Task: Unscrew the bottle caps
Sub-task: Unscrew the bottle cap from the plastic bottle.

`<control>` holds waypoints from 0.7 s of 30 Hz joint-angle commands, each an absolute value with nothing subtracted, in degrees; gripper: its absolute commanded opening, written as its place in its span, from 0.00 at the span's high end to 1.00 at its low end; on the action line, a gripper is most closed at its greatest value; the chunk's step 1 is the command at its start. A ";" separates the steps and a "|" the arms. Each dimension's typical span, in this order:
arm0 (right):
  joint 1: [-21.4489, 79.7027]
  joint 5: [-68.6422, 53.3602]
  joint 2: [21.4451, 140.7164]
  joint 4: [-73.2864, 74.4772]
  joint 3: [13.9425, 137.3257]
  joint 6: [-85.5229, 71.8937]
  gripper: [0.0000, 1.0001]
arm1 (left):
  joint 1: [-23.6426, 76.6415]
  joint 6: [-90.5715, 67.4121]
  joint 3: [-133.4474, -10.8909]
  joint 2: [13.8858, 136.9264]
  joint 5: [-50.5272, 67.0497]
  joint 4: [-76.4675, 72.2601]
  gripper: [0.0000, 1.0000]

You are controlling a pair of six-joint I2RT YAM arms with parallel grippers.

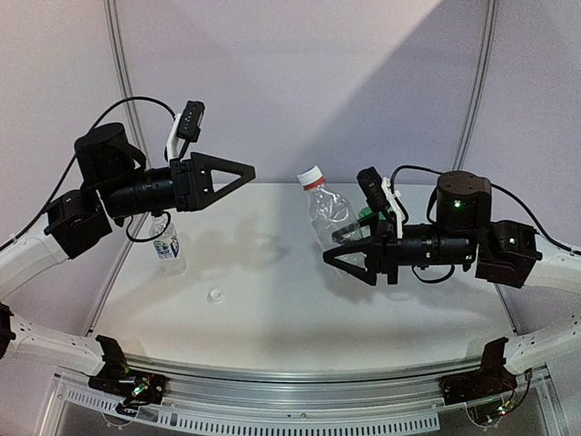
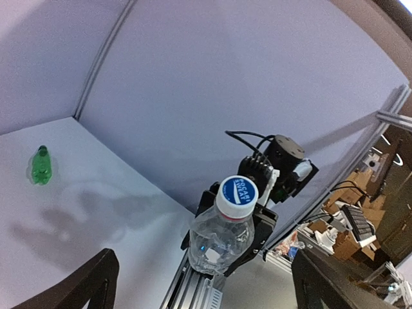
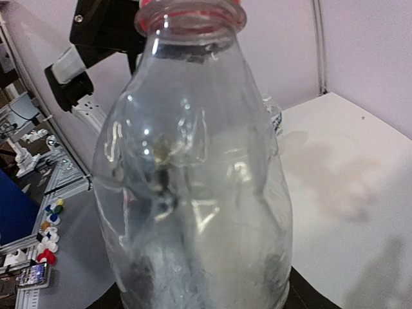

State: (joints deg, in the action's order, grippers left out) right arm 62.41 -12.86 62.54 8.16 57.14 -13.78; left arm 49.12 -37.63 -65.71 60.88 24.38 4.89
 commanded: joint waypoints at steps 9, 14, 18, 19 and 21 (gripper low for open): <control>61.35 -26.96 65.40 4.80 59.35 -16.85 1.00 | 49.98 -35.52 -69.87 69.40 37.59 -7.01 0.14; 61.35 -27.90 66.52 4.66 59.80 -17.22 1.00 | 50.74 -35.28 -72.07 72.44 38.85 -7.29 0.19; 61.43 -27.70 66.77 4.30 59.93 -17.57 1.00 | 51.60 -34.99 -72.77 73.38 39.51 -7.08 0.21; 61.38 -27.54 66.79 4.21 59.94 -17.65 1.00 | 51.84 -34.88 -72.77 73.49 39.59 -6.98 0.21; 61.36 -27.14 66.88 4.00 60.00 -17.74 1.00 | 52.23 -34.65 -72.62 73.44 39.72 -6.90 0.21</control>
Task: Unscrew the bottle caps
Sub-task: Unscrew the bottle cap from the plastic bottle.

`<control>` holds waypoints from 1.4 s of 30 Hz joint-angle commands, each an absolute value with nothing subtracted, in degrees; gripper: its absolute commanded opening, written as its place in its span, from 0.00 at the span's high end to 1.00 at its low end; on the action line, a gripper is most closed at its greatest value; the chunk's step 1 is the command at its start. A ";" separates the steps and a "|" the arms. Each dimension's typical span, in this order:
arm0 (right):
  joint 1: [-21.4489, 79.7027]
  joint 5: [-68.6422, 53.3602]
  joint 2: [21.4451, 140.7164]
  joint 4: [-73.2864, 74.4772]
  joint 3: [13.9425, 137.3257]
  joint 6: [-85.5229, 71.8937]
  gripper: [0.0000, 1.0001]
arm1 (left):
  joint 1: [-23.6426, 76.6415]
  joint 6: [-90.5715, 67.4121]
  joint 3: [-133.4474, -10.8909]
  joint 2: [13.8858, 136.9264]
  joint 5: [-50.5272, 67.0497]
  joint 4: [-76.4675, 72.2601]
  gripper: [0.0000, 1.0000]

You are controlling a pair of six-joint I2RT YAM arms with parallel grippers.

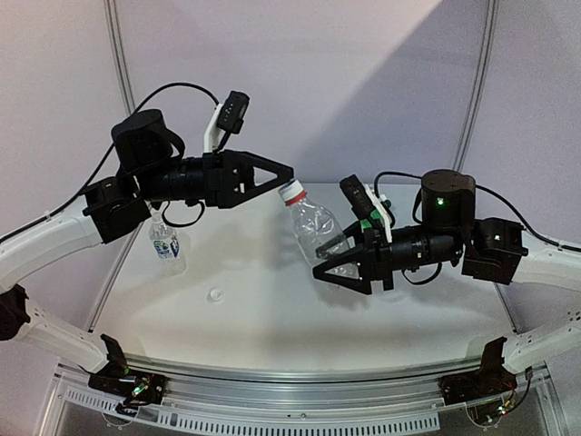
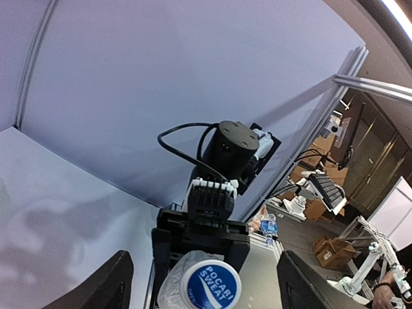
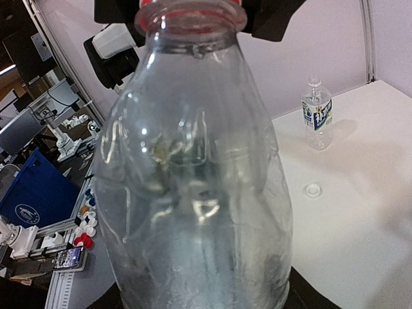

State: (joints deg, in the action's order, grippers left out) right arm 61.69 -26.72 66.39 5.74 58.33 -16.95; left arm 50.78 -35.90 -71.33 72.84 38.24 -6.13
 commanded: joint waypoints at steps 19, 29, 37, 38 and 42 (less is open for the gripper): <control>61.35 -26.72 68.20 2.91 60.78 -18.17 1.00 | 53.09 -33.76 -72.51 73.93 39.31 -3.91 0.57; 61.35 -21.93 68.84 4.36 61.43 -17.51 1.00 | 53.26 -35.43 -73.73 74.54 34.84 1.71 0.85; 61.81 6.21 77.39 21.03 73.50 -9.63 1.00 | 54.79 -43.91 -81.96 78.71 14.98 18.84 0.87; 62.23 9.05 78.98 22.96 74.97 -8.63 1.00 | 55.17 -45.19 -83.34 79.54 12.61 21.26 0.87; 62.85 13.67 82.01 23.97 77.15 -7.65 1.00 | 56.36 -50.25 -85.16 81.13 7.54 25.51 0.87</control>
State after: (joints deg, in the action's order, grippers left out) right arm 62.43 0.80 78.65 19.99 74.94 -10.33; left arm 52.47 -43.16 -84.09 78.50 13.15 14.79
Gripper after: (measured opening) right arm 0.593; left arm 0.270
